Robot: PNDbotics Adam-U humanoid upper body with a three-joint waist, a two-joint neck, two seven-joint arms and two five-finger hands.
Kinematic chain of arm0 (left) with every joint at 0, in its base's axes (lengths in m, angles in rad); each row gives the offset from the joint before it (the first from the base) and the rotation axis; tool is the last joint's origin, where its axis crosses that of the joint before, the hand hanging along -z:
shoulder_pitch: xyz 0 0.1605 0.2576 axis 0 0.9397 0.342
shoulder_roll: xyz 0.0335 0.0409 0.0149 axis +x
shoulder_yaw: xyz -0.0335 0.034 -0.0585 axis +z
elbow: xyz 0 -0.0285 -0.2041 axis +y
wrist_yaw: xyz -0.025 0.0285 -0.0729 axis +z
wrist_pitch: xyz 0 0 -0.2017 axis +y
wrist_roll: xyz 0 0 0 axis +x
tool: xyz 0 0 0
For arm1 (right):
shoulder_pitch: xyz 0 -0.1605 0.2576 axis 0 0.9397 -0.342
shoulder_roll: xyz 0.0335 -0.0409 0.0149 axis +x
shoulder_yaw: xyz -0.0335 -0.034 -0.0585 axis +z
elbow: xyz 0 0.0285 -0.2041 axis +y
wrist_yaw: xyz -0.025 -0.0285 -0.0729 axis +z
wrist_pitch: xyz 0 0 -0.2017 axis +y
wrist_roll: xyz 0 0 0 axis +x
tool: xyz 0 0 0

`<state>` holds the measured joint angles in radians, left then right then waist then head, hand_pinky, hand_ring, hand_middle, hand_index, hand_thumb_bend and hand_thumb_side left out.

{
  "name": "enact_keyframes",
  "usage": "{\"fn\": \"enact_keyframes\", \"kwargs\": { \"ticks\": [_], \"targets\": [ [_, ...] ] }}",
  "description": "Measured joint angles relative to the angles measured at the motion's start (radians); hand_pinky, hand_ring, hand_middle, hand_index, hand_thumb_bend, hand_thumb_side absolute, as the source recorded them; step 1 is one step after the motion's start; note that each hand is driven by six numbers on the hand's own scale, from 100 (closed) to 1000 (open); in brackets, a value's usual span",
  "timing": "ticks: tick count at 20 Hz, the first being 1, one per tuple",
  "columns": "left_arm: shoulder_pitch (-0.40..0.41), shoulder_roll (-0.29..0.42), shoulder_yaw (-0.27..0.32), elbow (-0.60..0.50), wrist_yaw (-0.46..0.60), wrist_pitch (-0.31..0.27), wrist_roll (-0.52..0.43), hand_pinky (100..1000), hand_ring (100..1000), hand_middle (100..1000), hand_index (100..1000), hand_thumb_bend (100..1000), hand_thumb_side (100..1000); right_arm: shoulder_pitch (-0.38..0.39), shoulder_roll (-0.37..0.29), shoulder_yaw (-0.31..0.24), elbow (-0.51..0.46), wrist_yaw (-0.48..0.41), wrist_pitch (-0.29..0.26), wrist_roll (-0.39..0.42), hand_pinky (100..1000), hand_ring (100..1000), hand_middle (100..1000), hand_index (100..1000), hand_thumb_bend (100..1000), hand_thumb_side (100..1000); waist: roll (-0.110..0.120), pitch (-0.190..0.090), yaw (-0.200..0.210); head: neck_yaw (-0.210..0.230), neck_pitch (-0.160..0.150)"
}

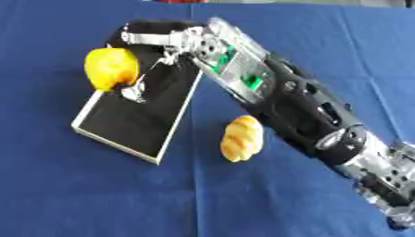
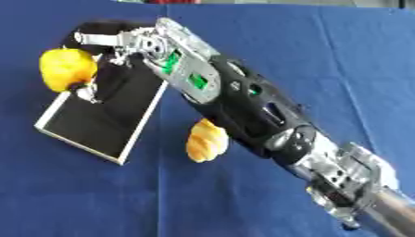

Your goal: Pick up objects on the table and place them in the box.

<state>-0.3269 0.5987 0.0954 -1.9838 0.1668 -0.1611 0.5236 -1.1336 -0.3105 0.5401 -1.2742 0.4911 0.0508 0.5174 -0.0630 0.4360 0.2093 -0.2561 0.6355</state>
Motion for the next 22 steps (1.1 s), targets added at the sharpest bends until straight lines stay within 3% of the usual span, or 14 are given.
{"fn": "enact_keyframes", "kwargs": {
  "ticks": [3,5,10,16,22],
  "targets": [
    [0.0,0.0,0.0,0.0,0.001,0.0,0.0,870,836,814,853,604,746,0.0,0.015,0.0,0.047,0.055,-0.046,-0.009,889,885,797,858,373,334,0.0,0.001,0.0,0.0,0.0],
    [0.0,-0.001,0.0,0.0,0.001,0.001,-0.001,870,836,813,853,605,746,0.0,0.018,-0.003,0.062,0.096,-0.072,-0.015,906,918,821,882,369,382,0.0,0.001,0.0,0.001,0.0],
    [0.002,-0.001,0.0,0.0,0.001,0.001,-0.001,869,836,812,854,605,746,-0.001,0.018,-0.034,0.051,0.15,-0.114,-0.024,923,951,850,890,346,405,0.0,0.001,-0.002,0.011,0.0],
    [0.006,-0.001,0.0,0.0,0.001,0.003,0.0,868,836,808,854,607,747,-0.015,-0.005,-0.085,-0.031,0.114,-0.098,-0.023,928,961,868,900,332,398,0.001,0.001,-0.01,0.025,0.001],
    [0.011,-0.001,0.001,0.0,0.001,0.005,0.003,867,835,803,853,607,746,-0.015,-0.035,-0.101,-0.1,0.085,-0.069,0.006,925,964,874,897,331,394,0.006,0.0,-0.017,0.028,0.003]
  ]
}}
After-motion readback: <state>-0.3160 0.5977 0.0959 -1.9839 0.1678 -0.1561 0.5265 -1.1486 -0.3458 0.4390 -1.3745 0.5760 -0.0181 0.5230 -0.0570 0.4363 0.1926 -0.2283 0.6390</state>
